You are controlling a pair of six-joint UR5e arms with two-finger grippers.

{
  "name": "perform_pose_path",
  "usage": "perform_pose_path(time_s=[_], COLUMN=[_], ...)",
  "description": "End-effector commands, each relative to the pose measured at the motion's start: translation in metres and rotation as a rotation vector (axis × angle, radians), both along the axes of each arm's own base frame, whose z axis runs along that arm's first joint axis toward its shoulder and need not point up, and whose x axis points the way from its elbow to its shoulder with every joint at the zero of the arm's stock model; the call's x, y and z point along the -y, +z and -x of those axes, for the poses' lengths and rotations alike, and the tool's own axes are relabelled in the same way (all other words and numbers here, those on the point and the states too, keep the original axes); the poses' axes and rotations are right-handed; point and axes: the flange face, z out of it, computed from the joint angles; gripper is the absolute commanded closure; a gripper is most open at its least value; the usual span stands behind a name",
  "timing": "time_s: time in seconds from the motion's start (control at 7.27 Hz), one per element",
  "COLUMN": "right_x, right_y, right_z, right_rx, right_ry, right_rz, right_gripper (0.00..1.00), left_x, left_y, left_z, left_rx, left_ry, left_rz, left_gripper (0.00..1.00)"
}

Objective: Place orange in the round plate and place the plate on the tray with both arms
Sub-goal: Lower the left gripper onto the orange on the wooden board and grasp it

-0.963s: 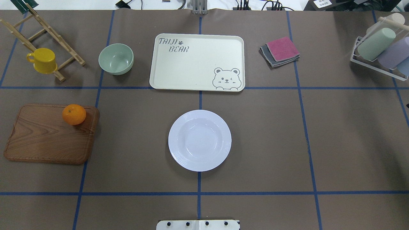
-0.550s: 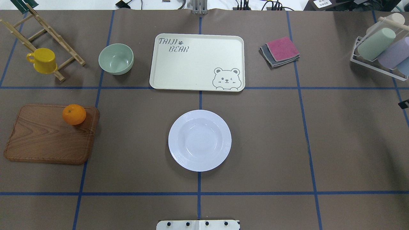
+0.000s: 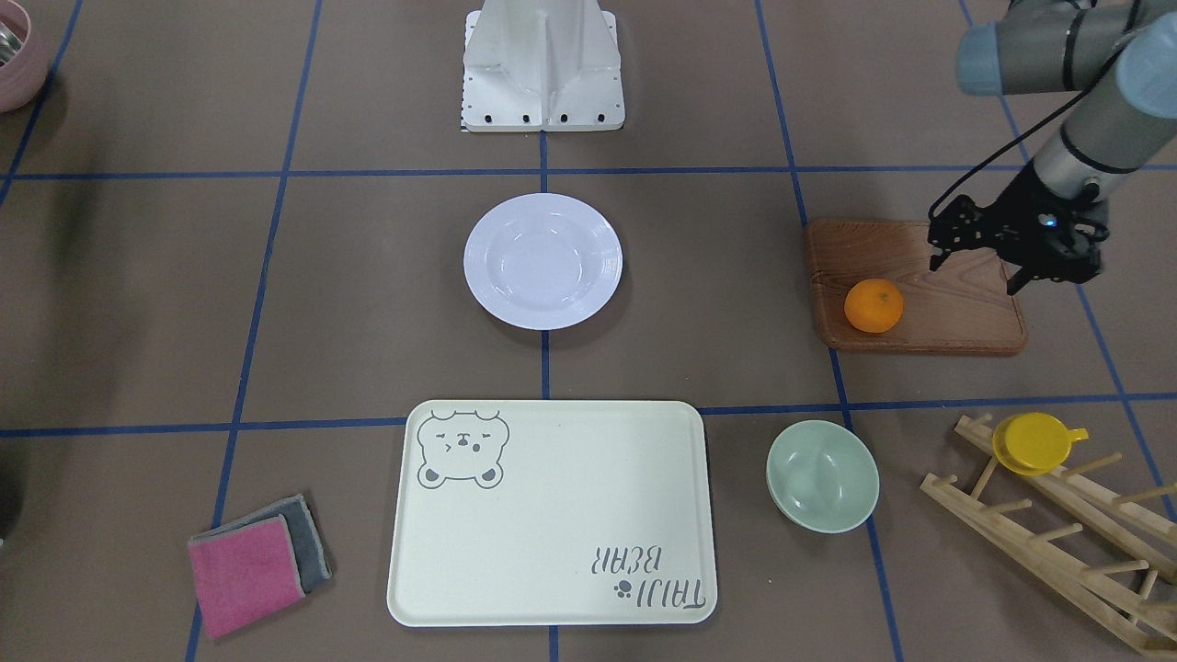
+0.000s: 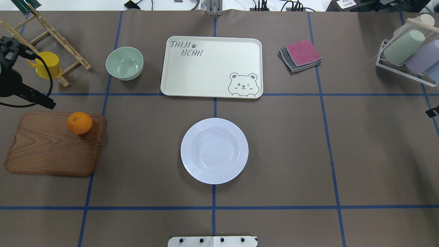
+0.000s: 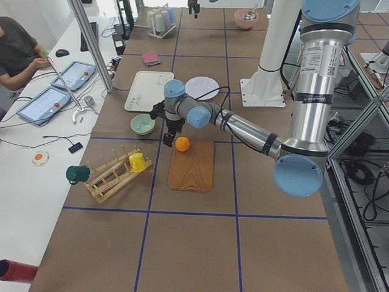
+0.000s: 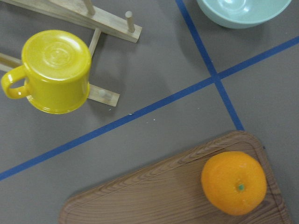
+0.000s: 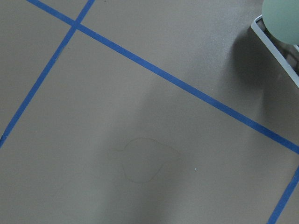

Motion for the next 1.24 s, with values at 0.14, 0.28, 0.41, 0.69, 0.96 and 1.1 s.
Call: perform_pose_path(time_s=[0.14, 0.28, 0.41, 0.69, 0.96, 1.1], right_x=[0.0, -0.001, 0.0, -0.001, 0.0, 0.0], right_y=[0.002, 0.005, 0.005, 0.005, 0.004, 0.007], right_z=[0.003, 0.005, 0.007, 0.009, 0.011, 0.012], right_rx=[-0.007, -0.01, -0.009, -0.011, -0.01, -0.014], right_ry=[-0.004, -0.009, -0.014, -0.017, -0.02, -0.022], right_rz=[0.003, 0.008, 0.007, 0.008, 0.006, 0.01], right_gripper=[0.0, 0.0, 0.0, 0.0, 0.0, 0.0], left_x=[-0.022, -0.017, -0.016, -0.002, 0.003, 0.005], left_y=[-0.012, -0.007, -0.001, 0.009, 0.012, 0.015], left_z=[-0.081, -0.086, -0.087, -0.102, -0.107, -0.109], left_rx=[0.018, 0.037, 0.044, 0.057, 0.062, 0.064], left_ry=[0.037, 0.029, 0.034, 0.03, 0.037, 0.039], left_rz=[0.029, 0.028, 0.031, 0.06, 0.066, 0.072], left_gripper=[0.01, 0.01, 0.01, 0.01, 0.01, 0.01])
